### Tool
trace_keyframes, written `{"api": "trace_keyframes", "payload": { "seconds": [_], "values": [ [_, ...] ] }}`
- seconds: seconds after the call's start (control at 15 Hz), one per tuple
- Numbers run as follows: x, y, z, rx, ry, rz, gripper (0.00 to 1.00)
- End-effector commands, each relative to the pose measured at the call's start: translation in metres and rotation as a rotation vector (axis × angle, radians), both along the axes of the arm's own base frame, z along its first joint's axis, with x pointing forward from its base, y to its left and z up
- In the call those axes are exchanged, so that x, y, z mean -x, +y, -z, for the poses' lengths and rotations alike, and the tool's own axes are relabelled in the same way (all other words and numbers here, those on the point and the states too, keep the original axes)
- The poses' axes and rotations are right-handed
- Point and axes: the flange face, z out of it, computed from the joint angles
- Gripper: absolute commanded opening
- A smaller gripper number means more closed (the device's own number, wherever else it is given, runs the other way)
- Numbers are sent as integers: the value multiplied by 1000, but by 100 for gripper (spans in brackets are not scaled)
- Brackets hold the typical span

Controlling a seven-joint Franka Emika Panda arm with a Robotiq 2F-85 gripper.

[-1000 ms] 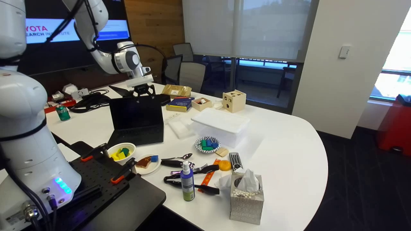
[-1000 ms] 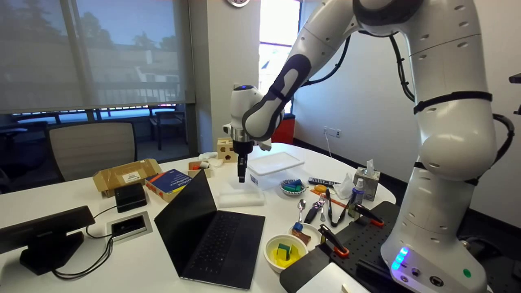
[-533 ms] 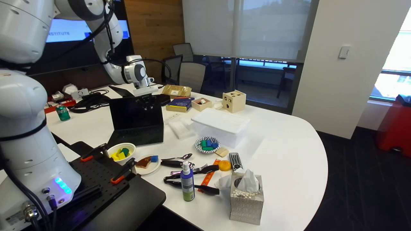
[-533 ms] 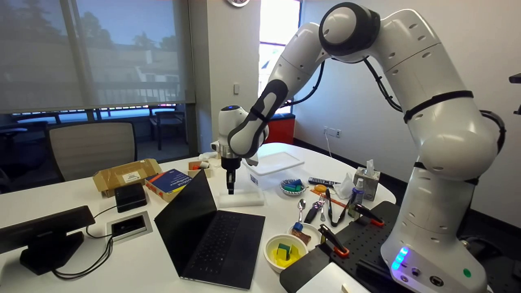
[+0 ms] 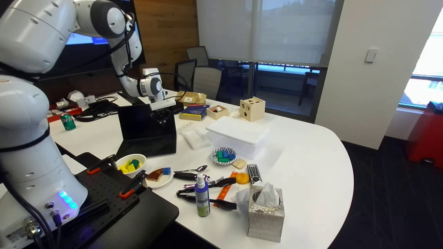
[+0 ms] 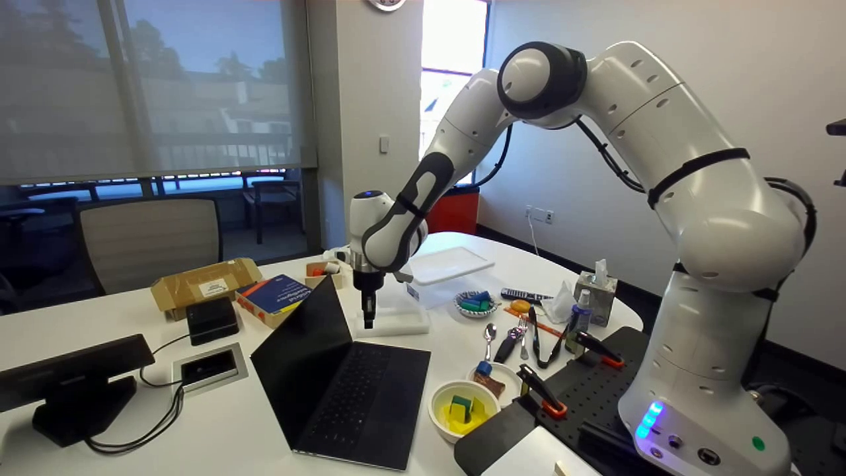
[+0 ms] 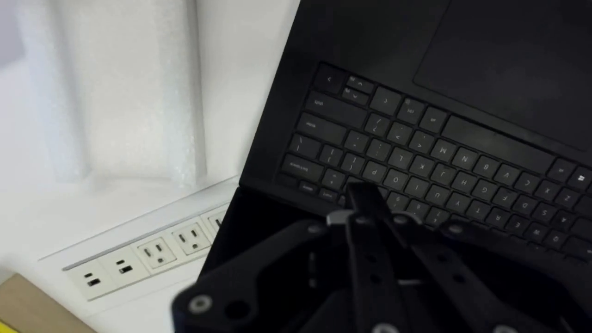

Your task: Press the topmost button on the right side of the laptops keyboard

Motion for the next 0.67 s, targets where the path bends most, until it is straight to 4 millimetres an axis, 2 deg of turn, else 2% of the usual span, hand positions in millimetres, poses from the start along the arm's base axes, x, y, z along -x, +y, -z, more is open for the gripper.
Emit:
{"api": "trace_keyframes", "payload": {
  "seconds": [0.0, 0.27, 0.6],
  "values": [
    [-15, -1, 27, -26, 16, -51, 0],
    [-25, 2, 53, -34, 30, -119, 0],
    [-44, 5, 69, -34, 25, -156, 0]
  ]
}}
